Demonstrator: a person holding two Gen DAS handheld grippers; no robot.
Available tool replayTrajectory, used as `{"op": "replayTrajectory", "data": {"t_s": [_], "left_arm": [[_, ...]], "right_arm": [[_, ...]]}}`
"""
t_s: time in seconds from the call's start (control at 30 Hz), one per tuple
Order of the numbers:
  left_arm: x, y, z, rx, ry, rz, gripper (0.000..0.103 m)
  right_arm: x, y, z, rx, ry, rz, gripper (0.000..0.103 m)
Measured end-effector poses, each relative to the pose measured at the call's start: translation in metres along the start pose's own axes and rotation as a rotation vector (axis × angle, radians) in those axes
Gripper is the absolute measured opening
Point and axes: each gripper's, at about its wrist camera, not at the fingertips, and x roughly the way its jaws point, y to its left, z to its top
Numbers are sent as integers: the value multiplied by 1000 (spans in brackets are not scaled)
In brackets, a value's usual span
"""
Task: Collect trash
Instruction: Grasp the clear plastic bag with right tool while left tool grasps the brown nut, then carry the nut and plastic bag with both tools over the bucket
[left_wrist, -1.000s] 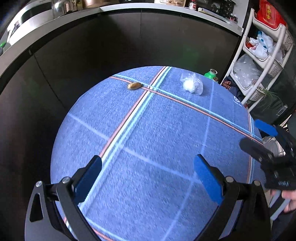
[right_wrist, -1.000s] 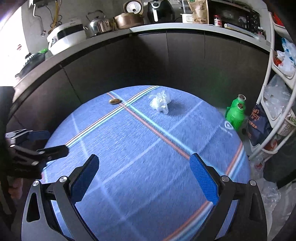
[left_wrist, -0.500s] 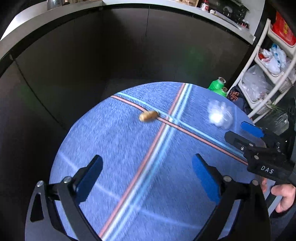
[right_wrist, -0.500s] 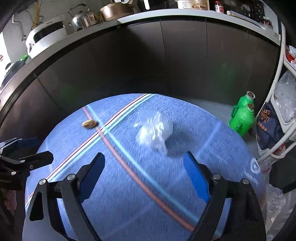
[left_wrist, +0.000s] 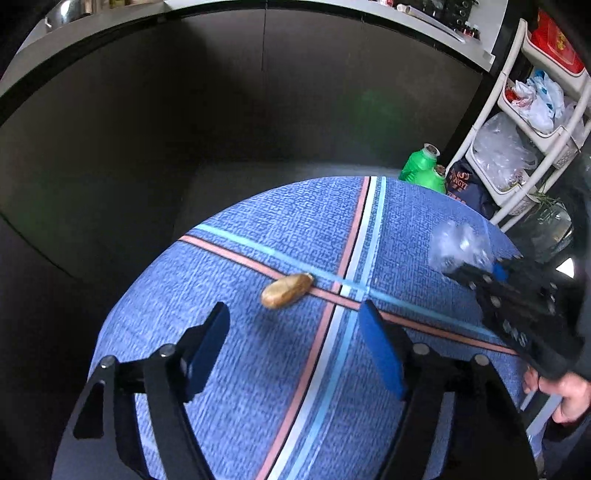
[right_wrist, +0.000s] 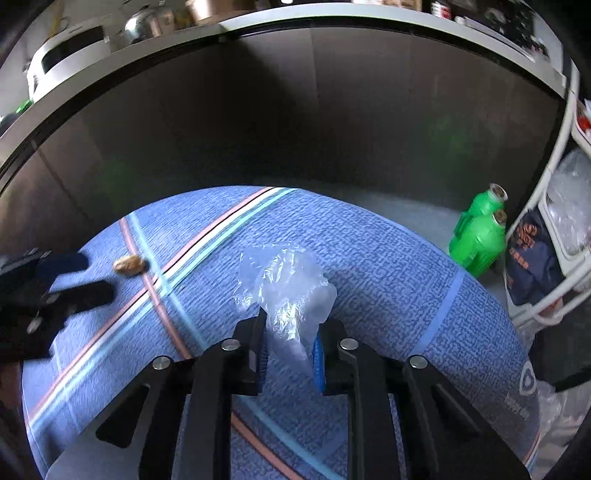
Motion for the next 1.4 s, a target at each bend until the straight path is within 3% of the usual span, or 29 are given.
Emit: {"op": "replayTrajectory", "data": {"t_s": [0.13, 0.33, 0.47, 0.57, 0.63, 0.93, 1.1, 1.4], "left_arm": [[13, -4, 10, 16, 2, 2, 71], [30, -12, 18, 27, 34, -15, 52], [34, -17, 16, 52, 23, 1, 52], [31, -13, 13, 53, 10, 29, 28], [28, -8, 10, 30, 7, 12, 20], [9, -13, -14, 26, -9, -10, 18], [-25, -28, -37, 54, -34, -24, 18], [-105, -88, -95, 130, -89, -73, 18]], "right_arm": [[-15, 3, -12, -38, -21, 0, 15], [-32, 0, -28, -23, -19, 39, 16], [-42, -1, -34, -19, -30, 47, 16], [-49, 0, -38, -11, -38, 52, 16], [-52, 1, -40, -9, -40, 52, 16], [-72, 2, -51, 2, -54, 57, 16], [-95, 1, -63, 16, -74, 63, 16], [-164, -4, -108, 48, -130, 66, 16]]}}
